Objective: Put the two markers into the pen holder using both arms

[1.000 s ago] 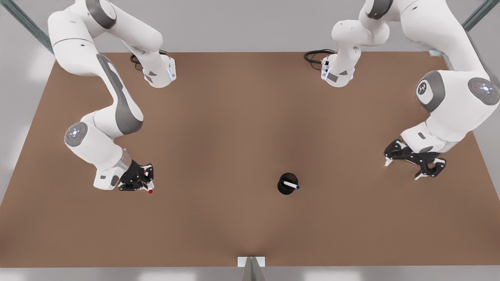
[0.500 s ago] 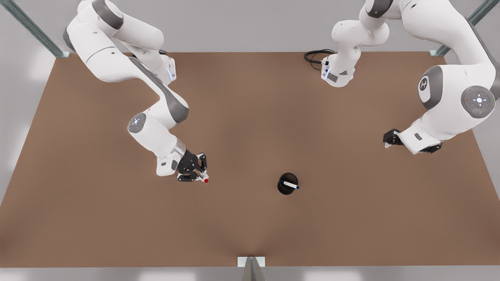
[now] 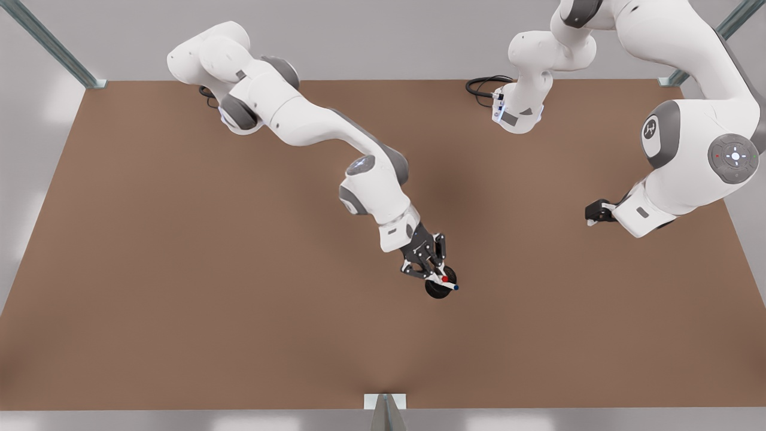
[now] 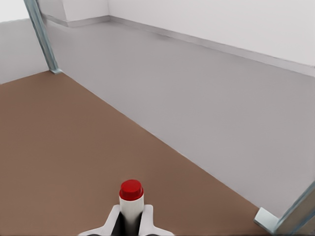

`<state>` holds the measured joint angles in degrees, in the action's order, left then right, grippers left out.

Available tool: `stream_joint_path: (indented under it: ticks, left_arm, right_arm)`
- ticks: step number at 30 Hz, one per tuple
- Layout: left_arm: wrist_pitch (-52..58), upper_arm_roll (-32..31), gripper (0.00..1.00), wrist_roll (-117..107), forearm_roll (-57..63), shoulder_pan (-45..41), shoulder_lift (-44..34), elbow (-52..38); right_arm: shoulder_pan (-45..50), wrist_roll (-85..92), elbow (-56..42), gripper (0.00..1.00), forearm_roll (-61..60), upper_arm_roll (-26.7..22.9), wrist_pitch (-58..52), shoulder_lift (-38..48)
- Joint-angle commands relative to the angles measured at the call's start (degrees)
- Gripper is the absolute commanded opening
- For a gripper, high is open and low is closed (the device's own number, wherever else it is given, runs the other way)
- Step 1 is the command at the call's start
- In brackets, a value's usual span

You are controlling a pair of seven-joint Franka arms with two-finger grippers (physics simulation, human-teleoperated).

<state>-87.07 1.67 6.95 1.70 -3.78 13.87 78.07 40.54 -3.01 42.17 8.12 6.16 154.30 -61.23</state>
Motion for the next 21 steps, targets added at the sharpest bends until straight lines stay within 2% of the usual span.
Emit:
stream_joint_path:
  ticks: [1, 2, 8, 13, 16, 17, 18, 19, 20, 21]
  left_arm:
    - [0.1, 0.0, 1.0, -5.0, 0.0, 0.0, -0.1, 0.0]
    - [0.1, 0.0, 1.0, -5.0, 0.0, 0.1, 0.0, 0.0]
    - [0.1, 0.0, 1.0, -5.0, 0.1, 0.3, 0.3, 0.0]
    - [0.1, 0.0, 1.0, -5.1, 0.0, 0.3, 0.3, 0.0]
    - [0.1, 0.1, 1.0, -5.1, 0.0, 0.3, 0.3, 0.0]
    - [0.1, 0.0, 1.0, -5.1, 0.0, 0.3, 0.3, 0.0]
    - [0.1, 0.0, 1.0, -5.1, 0.0, 0.3, 0.3, 0.0]
    - [0.1, 0.0, 1.0, -5.1, 0.0, 0.3, 0.3, 0.0]
    - [0.1, 0.0, 1.0, -5.2, 0.0, 0.3, 0.3, 0.0]
    - [0.1, 0.0, 1.0, -5.2, 0.0, 0.3, 0.3, 0.0]
  right_arm:
    - [1.6, -22.5, -0.3, 0.21, 0.4, -3.1, 4.7, -2.3]
    - [3.3, -24.9, -0.3, 0.21, 0.4, -5.5, 5.3, -2.8]
    - [4.6, -25.4, -0.4, 0.21, 0.4, -7.0, 11.9, -5.7]
    - [7.7, -26.8, -0.4, 0.22, 0.4, -11.7, 15.9, -7.2]
    - [7.9, -26.8, -0.4, 0.23, 0.4, -12.2, 16.7, -8.7]
    - [8.8, -26.8, -0.4, 0.26, 0.4, -14.0, 17.3, -10.4]
    - [9.8, -26.8, -0.4, 0.4, 0.4, -14.2, 18.3, -11.8]
    - [10.2, -26.8, -0.3, 0.75, 0.4, -14.7, 18.2, -12.0]
    - [10.2, -27.3, -0.3, 0.95, 0.3, -14.8, 17.7, -11.6]
    - [10.2, -28.3, -0.3, 1.0, 0.3, -14.8, 16.7, -10.8]
